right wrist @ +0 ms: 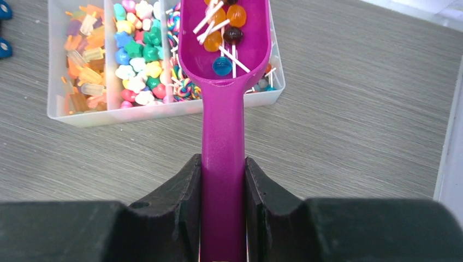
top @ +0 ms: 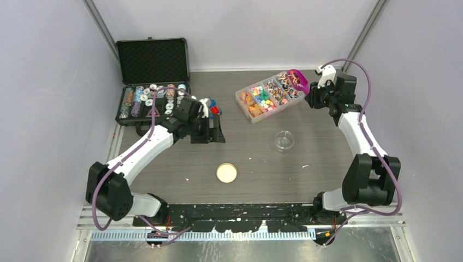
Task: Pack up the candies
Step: Scoop the fake candies from the storage box, then move the packing bottle to the center of the board.
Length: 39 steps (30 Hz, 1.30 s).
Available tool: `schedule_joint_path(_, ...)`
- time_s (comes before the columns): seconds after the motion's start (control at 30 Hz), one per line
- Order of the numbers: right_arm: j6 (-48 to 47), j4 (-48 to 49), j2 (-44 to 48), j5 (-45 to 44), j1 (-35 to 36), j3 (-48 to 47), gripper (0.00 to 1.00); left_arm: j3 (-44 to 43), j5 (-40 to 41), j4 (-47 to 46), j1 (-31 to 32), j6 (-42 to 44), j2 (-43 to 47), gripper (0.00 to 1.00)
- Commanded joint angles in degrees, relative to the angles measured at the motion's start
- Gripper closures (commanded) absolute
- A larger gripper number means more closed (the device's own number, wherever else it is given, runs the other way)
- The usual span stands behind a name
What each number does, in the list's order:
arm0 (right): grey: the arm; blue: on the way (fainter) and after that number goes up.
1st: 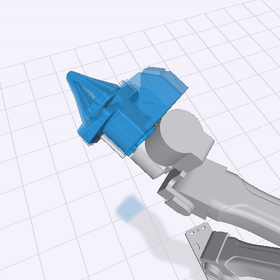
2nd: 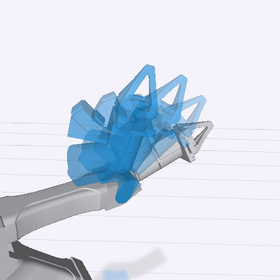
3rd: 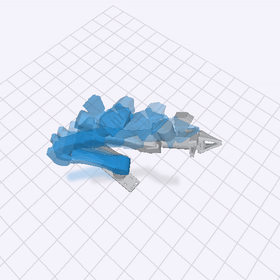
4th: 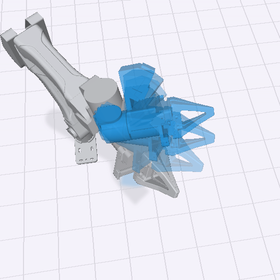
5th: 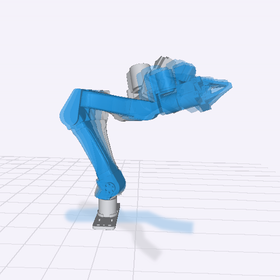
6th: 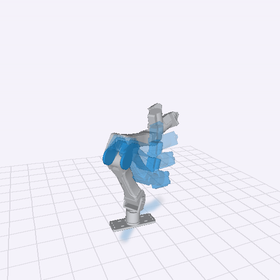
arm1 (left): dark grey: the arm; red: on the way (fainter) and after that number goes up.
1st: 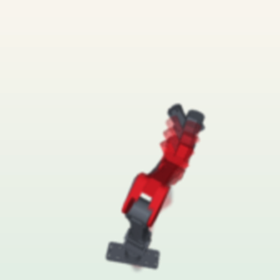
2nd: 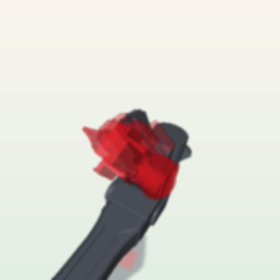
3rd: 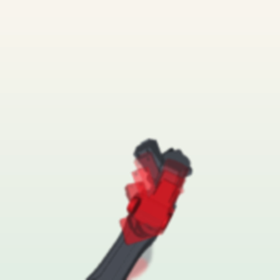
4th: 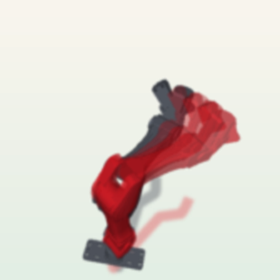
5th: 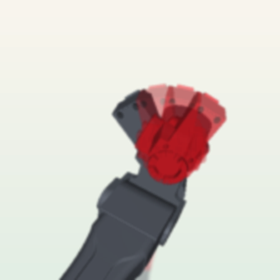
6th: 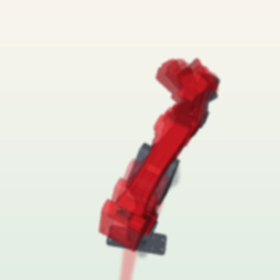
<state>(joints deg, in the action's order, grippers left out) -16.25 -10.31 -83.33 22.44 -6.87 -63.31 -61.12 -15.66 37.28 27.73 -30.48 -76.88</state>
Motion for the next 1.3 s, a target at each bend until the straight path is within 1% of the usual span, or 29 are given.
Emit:
schedule_joint_path(0.0, 1.9, 2.9, 6.1, 1.2, -0.1, 1.3, 1.00, -4.1, -0.5, -11.8, 6.5, -7.2, -3.7, 0.24)
schedule_joint_path(0.1, 2.6, 3.4, 9.1, 1.7, -0.1, 1.9, 0.99, -5.6, 0.1, -17.4, 10.3, -10.3, -8.5, 0.27)
schedule_joint_path(0.2, 4.2, 4.5, 12.0, 2.2, -0.1, 2.6, 1.00, -8.0, 0.8, -20.4, 12.9, -13.1, -13.6, 0.31)
schedule_joint_path(0.3, 5.6, 4.3, 13.8, 2.4, -0.1, 2.5, 0.99, -10.3, 2.7, -24.5, 15.7, -14.4, -18.4, 0.33)
schedule_joint_path(0.37, 6.6, 4.7, 14.9, 3.2, -0.1, 2.8, 0.99, -12.4, 1.5, -27.4, 17.3, -14.8, -22.8, 0.35)
schedule_joint_path(0.43, 7.8, 5.9, 15.9, 2.2, -0.1, 3.7, 0.99, -16.5, 0.1, -27.3, 18.8, -15.1, -27.0, 0.39)
schedule_joint_path(0.5, 8.3, 6.6, 16.8, 1.0, -0.1, 4.3, 1.00, -19.1, 0.4, -27.9, 20.0, -15.2, -30.2, 0.42)
schedule_joint_path(0.63, 8.9, 7.3, 17.3, 1.5, -0.1, 4.1, 0.99, -22.5, 2.5, -29.3, 20.8, -15.8, -35.0, 0.44)
schedule_joint_path(0.73, 9.4, 8.0, 17.6, 1.1, -0.1, 4.5, 0.99, -26.3, 2.7, -28.3, 20.8, -15.1, -39.1, 0.45)
schedule_joint_path(0.83, 9.7, 8.7, 17.8, -0.6, -0.1, 5.0, 0.99, -31.4, 1.3, -24.6, 20.8, -14.0, -43.7, 0.47)
schedule_joint_path(1.03, 10.1, 8.7, 17.0, 0.0, -0.1, 4.8, 1.00, -34.3, 0.8, -24.3, 20.8, -13.5, -47.0, 0.52)
schedule_joint_path(1.13, 10.0, 8.5, 16.9, -0.1, -0.1, 4.8, 1.00, -35.5, 1.6, -21.5, 20.8, -12.1, -47.1, 0.62)
schedule_joint_path(1.27, 10.3, 8.0, 16.9, 0.4, 0.1, 4.6, 0.99, -35.4, 4.1, -16.7, 20.6, -9.8, -44.6, 0.77)
